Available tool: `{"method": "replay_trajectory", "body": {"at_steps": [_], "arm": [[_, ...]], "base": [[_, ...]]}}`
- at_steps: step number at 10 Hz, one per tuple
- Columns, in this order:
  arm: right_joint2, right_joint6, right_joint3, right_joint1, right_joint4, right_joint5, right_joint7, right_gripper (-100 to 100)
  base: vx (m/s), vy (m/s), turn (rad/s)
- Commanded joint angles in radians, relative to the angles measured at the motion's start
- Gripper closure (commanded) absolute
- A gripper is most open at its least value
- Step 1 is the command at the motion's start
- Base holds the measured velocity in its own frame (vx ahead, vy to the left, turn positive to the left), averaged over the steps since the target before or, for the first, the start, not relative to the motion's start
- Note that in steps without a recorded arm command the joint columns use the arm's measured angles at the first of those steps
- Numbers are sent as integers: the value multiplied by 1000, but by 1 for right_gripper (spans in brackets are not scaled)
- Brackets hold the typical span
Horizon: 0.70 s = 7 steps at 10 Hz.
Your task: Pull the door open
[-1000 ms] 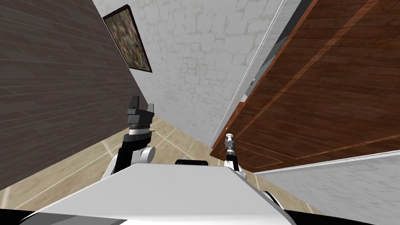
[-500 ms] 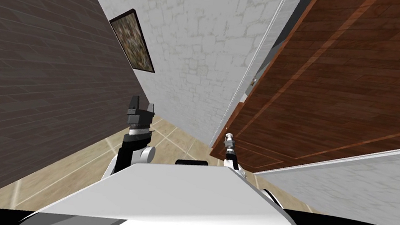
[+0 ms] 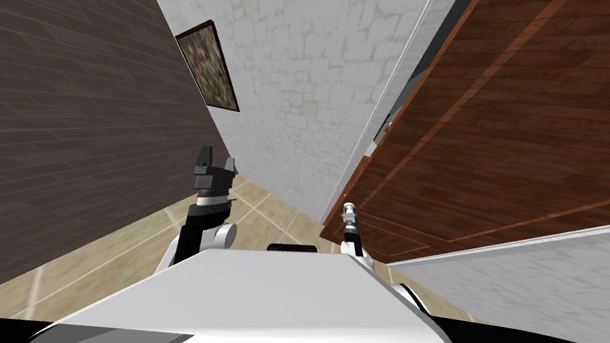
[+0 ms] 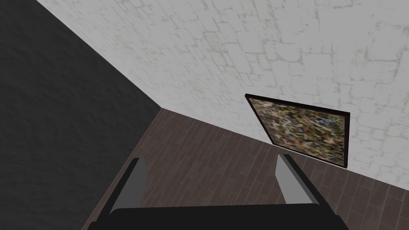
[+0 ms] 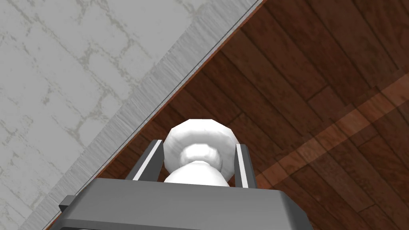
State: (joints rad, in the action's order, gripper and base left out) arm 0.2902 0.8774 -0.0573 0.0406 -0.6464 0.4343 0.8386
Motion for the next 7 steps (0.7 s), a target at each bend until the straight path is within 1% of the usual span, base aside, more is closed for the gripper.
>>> {"method": "replay_trajectory", "body": {"at_steps": [1,2,3,4,6,7], "arm": [[-4,-17,-3,-7,0,9,50,100],[-4,-17,-3,-7,0,9,68,100],[-4,-18,-4,-1,5,14,99,100],[-4,-18,-4,-1,5,14,109,100],[-4,-19,-7,10,14,22,175,100],[-4,-19,-7,10,14,22,188,100]], "base": [[-65,-21,46],[-50,-11,23],[-39,-7,24],[-28,-2,20],[-38,-8,28],[-34,-15,18]]}}
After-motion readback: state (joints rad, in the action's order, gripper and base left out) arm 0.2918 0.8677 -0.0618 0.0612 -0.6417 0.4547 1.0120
